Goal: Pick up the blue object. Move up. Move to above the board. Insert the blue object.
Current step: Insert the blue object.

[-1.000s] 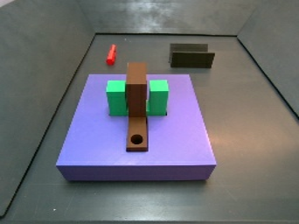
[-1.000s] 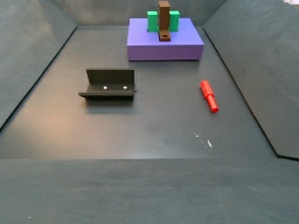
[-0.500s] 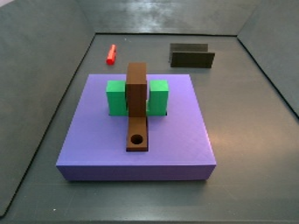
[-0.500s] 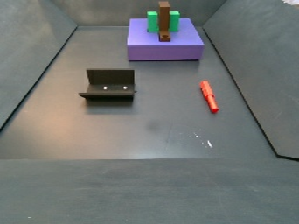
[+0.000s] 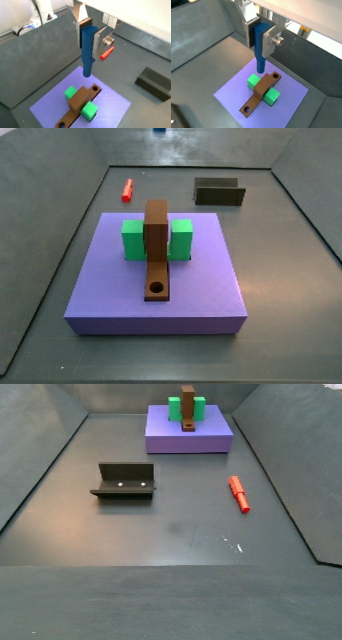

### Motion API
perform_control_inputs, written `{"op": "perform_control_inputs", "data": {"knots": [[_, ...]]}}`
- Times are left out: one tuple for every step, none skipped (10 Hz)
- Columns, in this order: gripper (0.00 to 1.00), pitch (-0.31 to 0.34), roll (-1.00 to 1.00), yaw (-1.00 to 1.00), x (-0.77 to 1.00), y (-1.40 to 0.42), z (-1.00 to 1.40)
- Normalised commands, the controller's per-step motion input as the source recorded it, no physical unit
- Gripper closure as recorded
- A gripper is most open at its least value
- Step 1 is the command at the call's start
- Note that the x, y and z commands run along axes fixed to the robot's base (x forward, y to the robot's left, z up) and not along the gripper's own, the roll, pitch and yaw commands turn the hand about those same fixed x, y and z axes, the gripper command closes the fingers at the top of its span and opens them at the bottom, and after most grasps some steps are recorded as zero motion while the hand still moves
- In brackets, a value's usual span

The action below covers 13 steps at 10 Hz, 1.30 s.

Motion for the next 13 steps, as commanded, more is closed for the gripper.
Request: {"op": "perform_control_inputs", "data": {"knots": [[1.00,-0.059,0.00,0.00,0.00,-0.56,-0.64],[1.00,-0.067,0.00,0.00,0.00,-0.58,-0.66],[1.00,-0.067,0.00,0.00,0.00,-0.59,-0.66],[1.00,-0.074,0.00,0.00,0.00,-0.51,-0.67],[1.00,-0.104,0.00,0.00,0.07,-0.31,-0.68],[1.00,-0.124,0.00,0.00,0.10,-0.19,-0.69],[1.00,-0.116,0.00,0.00,0.12,-0.14,-0.69],[1.00,-0.103,0.00,0.00,0.07,-0.16,-0.73],[1.00,-0.070,0.02,0.02,0.00,-0.23,-0.73],[1.00,-0.101,0.04,0.00,0.00,-0.30,-0.66],[1.00,-0.106,0.07,0.00,-0.04,-0.30,-0.52],[1.00,-0.036,0.09,0.00,-0.05,-0.20,-0.34],[1.00,0.000,0.04,0.00,0.00,-0.02,-0.20]]}}
